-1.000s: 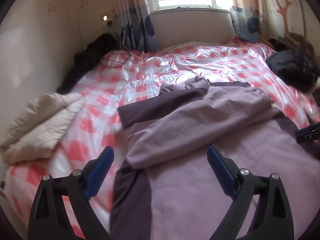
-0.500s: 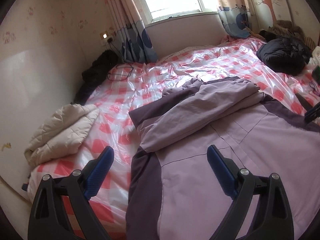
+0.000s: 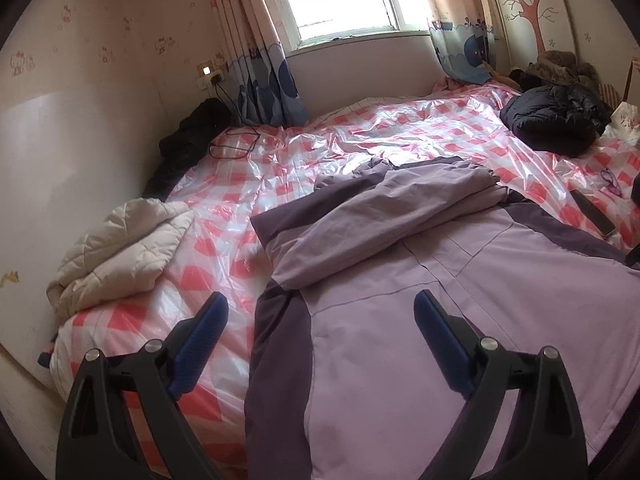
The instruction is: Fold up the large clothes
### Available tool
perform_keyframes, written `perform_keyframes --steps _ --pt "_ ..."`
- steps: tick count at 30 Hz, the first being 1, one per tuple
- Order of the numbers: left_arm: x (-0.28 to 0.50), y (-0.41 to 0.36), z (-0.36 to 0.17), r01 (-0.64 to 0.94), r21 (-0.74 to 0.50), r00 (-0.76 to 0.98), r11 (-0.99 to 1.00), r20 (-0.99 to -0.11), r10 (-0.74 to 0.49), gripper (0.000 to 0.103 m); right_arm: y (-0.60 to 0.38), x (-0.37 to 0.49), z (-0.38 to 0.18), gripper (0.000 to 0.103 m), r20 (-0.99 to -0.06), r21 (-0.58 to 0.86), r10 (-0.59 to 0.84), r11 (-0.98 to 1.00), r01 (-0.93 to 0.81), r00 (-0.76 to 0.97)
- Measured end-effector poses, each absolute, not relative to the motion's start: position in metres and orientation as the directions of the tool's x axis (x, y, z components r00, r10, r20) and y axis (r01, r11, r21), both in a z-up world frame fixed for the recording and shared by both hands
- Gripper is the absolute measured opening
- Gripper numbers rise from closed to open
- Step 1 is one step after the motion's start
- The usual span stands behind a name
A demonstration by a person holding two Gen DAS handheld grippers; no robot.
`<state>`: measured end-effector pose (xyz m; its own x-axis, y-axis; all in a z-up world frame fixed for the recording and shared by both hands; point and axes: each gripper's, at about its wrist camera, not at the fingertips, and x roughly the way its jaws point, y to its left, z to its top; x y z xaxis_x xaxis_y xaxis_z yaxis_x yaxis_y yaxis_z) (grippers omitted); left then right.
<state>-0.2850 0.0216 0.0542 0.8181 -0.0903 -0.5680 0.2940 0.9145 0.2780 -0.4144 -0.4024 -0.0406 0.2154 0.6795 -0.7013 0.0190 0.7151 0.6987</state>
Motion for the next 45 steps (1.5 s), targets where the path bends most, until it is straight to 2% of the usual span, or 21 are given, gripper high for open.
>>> perform_keyframes --steps 2,4,7,10,12,16,21,25,27,31,34,36,38,40,41,42,43,44,45 --pt "-0.286 0.027 0.052 0.312 0.249 0.798 0.917 -0.593 -0.111 0.09 -0.398 -0.415 -0.046 0.096 -0.671 0.732 0.716 0.681 0.017 0.195" --pt "-0.283 0.037 0.048 0.355 0.163 0.742 0.921 -0.649 -0.171 0.09 -0.393 -0.415 -0.05 0.096 -0.649 0.754 0.741 0.657 0.014 0.173" --pt "-0.27 0.076 0.034 0.385 -0.107 0.57 0.917 -0.754 -0.328 0.09 -0.39 -0.412 -0.055 0.096 -0.611 0.788 0.778 0.615 0.021 0.15" --pt "-0.258 0.147 0.009 0.22 -0.351 0.461 0.91 -0.785 -0.414 0.09 -0.395 -0.413 -0.058 0.096 -0.552 0.831 0.817 0.556 0.026 0.166" --pt "-0.259 0.191 -0.012 0.097 -0.465 0.418 0.88 -0.783 -0.46 0.09 -0.399 -0.413 -0.061 0.096 -0.522 0.85 0.835 0.525 0.034 0.174" --pt "-0.274 0.241 -0.063 -0.061 -0.604 0.331 0.795 -0.763 -0.555 0.095 -0.406 -0.41 -0.069 0.096 -0.464 0.885 0.866 0.463 0.052 0.188" --pt "-0.3 0.222 -0.117 -0.049 -0.826 0.187 0.561 -0.56 -0.807 0.095 -0.4 -0.408 -0.076 0.096 -0.402 0.915 0.9 0.399 0.051 0.168" --pt "-0.306 0.197 -0.133 -0.017 -0.865 0.125 0.501 -0.499 -0.858 0.095 -0.398 -0.41 -0.077 0.096 -0.397 0.917 0.903 0.395 0.045 0.161" --pt "-0.307 0.192 -0.132 -0.001 -0.854 0.114 0.52 -0.517 -0.848 0.095 -0.398 -0.413 -0.077 0.096 -0.385 0.922 0.908 0.384 0.04 0.165" --pt "-0.31 0.195 -0.118 0.044 -0.864 0.15 0.502 -0.491 -0.858 0.094 -0.403 -0.421 -0.085 0.096 -0.336 0.942 0.927 0.334 0.041 0.169" --pt "-0.313 0.19 -0.121 0.048 -0.843 0.128 0.536 -0.527 -0.84 0.079 -0.41 -0.429 -0.096 0.096 -0.317 0.948 0.93 0.312 0.058 0.187" --pt "-0.31 0.184 -0.13 0.031 -0.832 0.1 0.554 -0.548 -0.83 0.061 -0.412 -0.433 -0.098 0.094 -0.318 0.947 0.924 0.318 0.035 0.214" --pt "-0.311 0.183 -0.133 0.023 -0.827 0.118 0.562 -0.556 -0.823 0.056 -0.412 -0.437 -0.095 0.073 -0.287 0.955 0.924 0.296 0.002 0.254" --pt "-0.312 0.182 -0.129 0.029 -0.813 0.146 0.582 -0.572 -0.807 0.047 -0.408 -0.443 -0.087 0.065 -0.282 0.953 0.916 0.303 -0.028 0.286" --pt "-0.313 0.183 -0.124 0.032 -0.829 0.161 0.559 -0.547 -0.821 0.032 -0.407 -0.445 -0.081 0.064 -0.294 0.946 0.907 0.321 -0.044 0.301" --pt "-0.314 0.182 -0.119 0.031 -0.839 0.174 0.543 -0.53 -0.83 0.024 -0.406 -0.446 -0.077 0.062 -0.299 0.943 0.903 0.33 -0.051 0.308" --pt "-0.314 0.181 -0.109 0.041 -0.841 0.2 0.539 -0.522 -0.829 0.022 -0.408 -0.448 -0.071 0.047 -0.256 0.953 0.91 0.295 -0.073 0.327" --pt "-0.31 0.177 -0.102 0.057 -0.838 0.212 0.543 -0.521 -0.827 0.019 -0.411 -0.448 -0.066 0.041 -0.213 0.963 0.915 0.256 -0.087 0.342" --pt "-0.309 0.172 -0.09 0.08 -0.834 0.228 0.546 -0.518 -0.824 0.018 -0.414 -0.448 -0.056 0.041 -0.172 0.966 0.914 0.23 -0.118 0.367"
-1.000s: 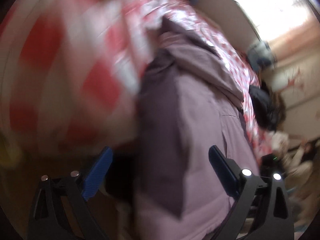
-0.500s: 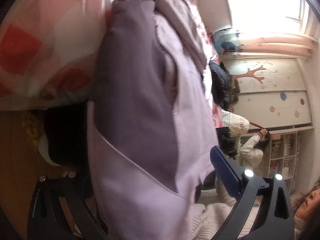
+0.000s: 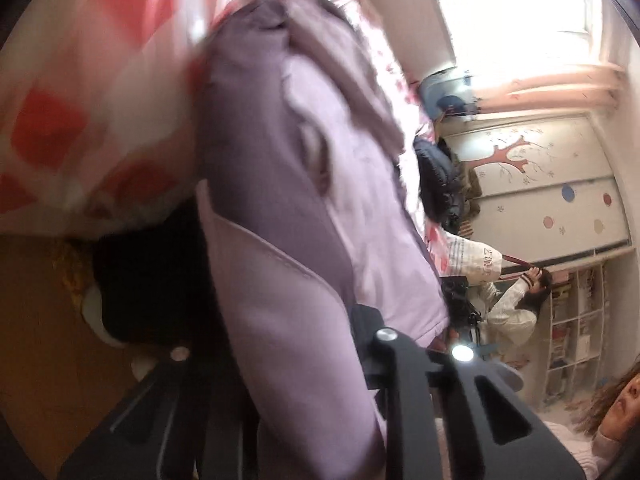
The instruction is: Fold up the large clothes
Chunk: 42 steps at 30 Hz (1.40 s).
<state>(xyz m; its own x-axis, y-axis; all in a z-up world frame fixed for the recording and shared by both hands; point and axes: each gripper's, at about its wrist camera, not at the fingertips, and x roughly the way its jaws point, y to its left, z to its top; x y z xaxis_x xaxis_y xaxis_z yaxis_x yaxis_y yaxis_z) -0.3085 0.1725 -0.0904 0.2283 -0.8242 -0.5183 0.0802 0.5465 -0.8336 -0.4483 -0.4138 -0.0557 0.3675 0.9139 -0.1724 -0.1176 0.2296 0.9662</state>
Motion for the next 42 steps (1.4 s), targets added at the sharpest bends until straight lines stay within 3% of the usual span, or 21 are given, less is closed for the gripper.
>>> perform_keyframes --steps 2,5,8,11,18,23,29,42 --pt "-0.307 0.16 -0.074 0.123 -0.822 0.24 0.556 -0.519 -0.82 0.017 -0.411 -0.449 -0.043 0.041 -0.141 0.964 0.919 0.213 -0.162 0.369" --pt "-0.305 0.151 -0.072 0.139 -0.814 0.228 0.564 -0.528 -0.818 0.017 -0.397 -0.446 -0.048 0.038 -0.212 0.952 0.929 0.266 -0.151 0.305" --pt "-0.305 0.16 -0.085 0.089 -0.837 0.245 0.541 -0.508 -0.826 0.015 -0.393 -0.451 -0.055 0.032 -0.208 0.956 0.933 0.258 -0.14 0.295" --pt "-0.314 0.159 -0.075 0.105 -0.847 0.285 0.522 -0.477 -0.831 0.014 -0.393 -0.46 -0.044 0.03 -0.129 0.959 0.928 0.207 -0.194 0.348" --pt "-0.328 0.16 -0.021 0.214 -0.856 0.343 0.47 -0.385 -0.857 0.014 -0.402 -0.481 -0.008 0.03 0.168 0.927 0.892 0.001 -0.374 0.419" --pt "-0.347 0.176 -0.013 0.235 -0.873 0.364 0.427 -0.328 -0.871 0.014 -0.416 -0.513 -0.012 0.03 0.271 0.909 0.853 -0.076 -0.409 0.445" --pt "-0.351 0.198 -0.06 0.128 -0.934 0.387 0.333 -0.262 -0.884 0.014 -0.411 -0.508 -0.026 0.03 0.309 0.917 0.831 -0.131 -0.377 0.463" --pt "-0.274 0.2 0.005 0.25 -0.937 0.49 0.245 -0.096 -0.866 0.015 -0.419 -0.423 0.036 0.031 0.388 0.859 0.808 -0.143 -0.492 0.443"
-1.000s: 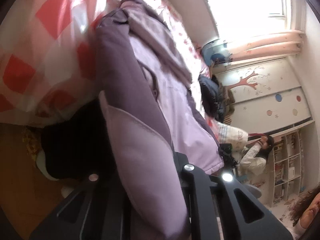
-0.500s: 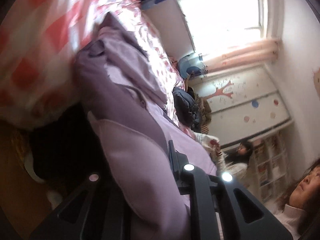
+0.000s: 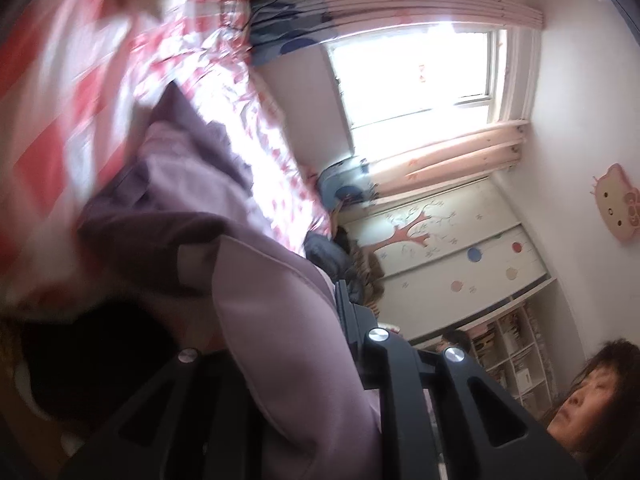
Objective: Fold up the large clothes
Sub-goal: 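Fold the held jacket over onto itself with both grippers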
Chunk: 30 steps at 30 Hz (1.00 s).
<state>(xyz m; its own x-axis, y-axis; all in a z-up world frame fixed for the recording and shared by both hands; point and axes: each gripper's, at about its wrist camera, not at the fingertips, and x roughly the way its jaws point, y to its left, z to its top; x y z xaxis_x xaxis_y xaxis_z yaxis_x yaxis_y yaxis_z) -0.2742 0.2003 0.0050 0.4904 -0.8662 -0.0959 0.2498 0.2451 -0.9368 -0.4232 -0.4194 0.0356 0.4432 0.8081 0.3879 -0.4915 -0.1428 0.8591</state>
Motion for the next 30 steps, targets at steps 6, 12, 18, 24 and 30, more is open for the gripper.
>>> perform_keyframes --steps 6,12,18,24,30 --pt "-0.214 0.192 0.028 0.279 -0.933 0.515 0.229 -0.056 -0.855 0.015 -0.429 -0.365 0.063 0.031 0.385 0.857 0.801 -0.124 -0.501 0.459" --pt "-0.163 0.19 0.03 0.274 -0.936 0.53 0.222 -0.046 -0.847 0.015 -0.432 -0.308 0.079 0.032 0.35 0.877 0.788 -0.086 -0.472 0.506" --pt "-0.124 0.19 0.032 0.259 -0.937 0.545 0.232 -0.057 -0.837 0.015 -0.432 -0.259 0.089 0.032 0.326 0.883 0.794 -0.061 -0.466 0.513" --pt "-0.078 0.185 0.03 0.226 -0.943 0.565 0.243 -0.077 -0.822 0.015 -0.433 -0.203 0.088 0.032 0.283 0.901 0.793 -0.028 -0.432 0.54" --pt "-0.031 0.175 0.015 0.154 -0.952 0.598 0.264 -0.123 -0.792 0.015 -0.437 -0.153 0.062 0.032 0.223 0.938 0.775 -0.006 -0.346 0.591"
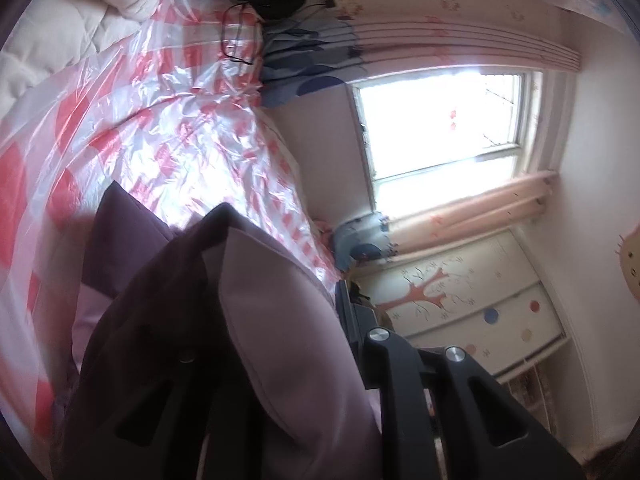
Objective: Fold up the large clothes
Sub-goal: 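Fold the held jacket over onto itself with both grippers, then open both grippers and lower them onto the folded jacket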
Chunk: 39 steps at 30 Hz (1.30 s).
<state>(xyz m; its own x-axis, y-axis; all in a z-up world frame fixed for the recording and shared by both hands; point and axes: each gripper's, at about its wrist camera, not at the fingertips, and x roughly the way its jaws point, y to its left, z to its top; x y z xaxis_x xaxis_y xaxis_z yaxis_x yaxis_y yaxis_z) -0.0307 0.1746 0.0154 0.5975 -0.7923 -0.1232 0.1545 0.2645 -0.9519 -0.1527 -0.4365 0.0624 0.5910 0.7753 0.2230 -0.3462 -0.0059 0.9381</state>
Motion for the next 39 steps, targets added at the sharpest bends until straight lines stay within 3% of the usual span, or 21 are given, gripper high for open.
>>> perform_keyframes --steps 9,19,22,23,24,25,26,27,29,31,34,35,39 --pt "0.026 0.168 -0.005 0.066 -0.939 0.636 0.337 -0.22 -0.74 0.015 -0.431 -0.073 0.015 0.032 0.113 0.976 0.762 0.034 -0.213 0.638" --pt "0.061 0.168 -0.089 -0.14 -0.908 0.643 0.396 -0.387 -0.661 0.017 -0.418 -0.023 -0.052 0.033 -0.056 0.995 0.763 0.097 -0.028 0.644" --pt "0.065 0.167 -0.098 -0.175 -0.901 0.632 0.397 -0.412 -0.656 0.017 -0.418 -0.017 -0.066 0.037 -0.068 0.997 0.776 0.07 0.022 0.628" --pt "0.066 0.167 -0.096 -0.186 -0.9 0.626 0.394 -0.418 -0.658 0.02 -0.418 -0.017 -0.065 0.044 -0.07 0.997 0.778 0.071 0.023 0.625" --pt "0.066 0.167 -0.091 -0.189 -0.901 0.622 0.391 -0.418 -0.662 0.029 -0.417 -0.017 -0.062 0.052 -0.074 0.997 0.78 0.076 0.023 0.622" --pt "0.065 0.166 -0.085 -0.187 -0.905 0.62 0.382 -0.411 -0.669 0.037 -0.418 -0.018 -0.057 0.072 -0.067 0.997 0.782 0.074 0.014 0.619" --pt "0.064 0.166 -0.074 -0.177 -0.911 0.624 0.371 -0.396 -0.673 0.053 -0.417 -0.02 -0.049 0.092 -0.042 0.998 0.786 0.062 -0.01 0.617" --pt "0.061 0.166 -0.063 -0.165 -0.919 0.634 0.359 -0.378 -0.675 0.066 -0.419 -0.025 -0.041 0.097 -0.025 0.998 0.785 0.054 -0.028 0.618" --pt "0.053 0.172 -0.036 -0.122 -0.948 0.664 0.294 -0.298 -0.686 0.078 -0.42 -0.035 -0.022 0.096 -0.009 0.996 0.785 0.061 -0.063 0.62" --pt "0.048 0.175 -0.015 -0.1 -0.96 0.681 0.262 -0.258 -0.686 0.081 -0.415 -0.047 -0.002 0.097 -0.093 0.984 0.785 0.165 -0.062 0.612" --pt "0.028 0.165 0.022 -0.018 -0.915 0.704 0.404 -0.298 -0.645 0.083 -0.39 -0.068 0.029 0.097 -0.318 0.888 0.755 0.449 -0.099 0.574" --pt "0.019 0.157 0.034 0.012 -0.869 0.719 0.495 -0.336 -0.609 0.086 -0.375 -0.076 0.04 0.097 -0.412 0.816 0.712 0.566 -0.118 0.569" --pt "-0.004 0.081 0.056 0.2 -0.57 0.695 0.797 -0.491 -0.525 0.088 -0.322 -0.085 0.06 0.096 -0.577 0.576 0.566 0.793 -0.198 0.589"
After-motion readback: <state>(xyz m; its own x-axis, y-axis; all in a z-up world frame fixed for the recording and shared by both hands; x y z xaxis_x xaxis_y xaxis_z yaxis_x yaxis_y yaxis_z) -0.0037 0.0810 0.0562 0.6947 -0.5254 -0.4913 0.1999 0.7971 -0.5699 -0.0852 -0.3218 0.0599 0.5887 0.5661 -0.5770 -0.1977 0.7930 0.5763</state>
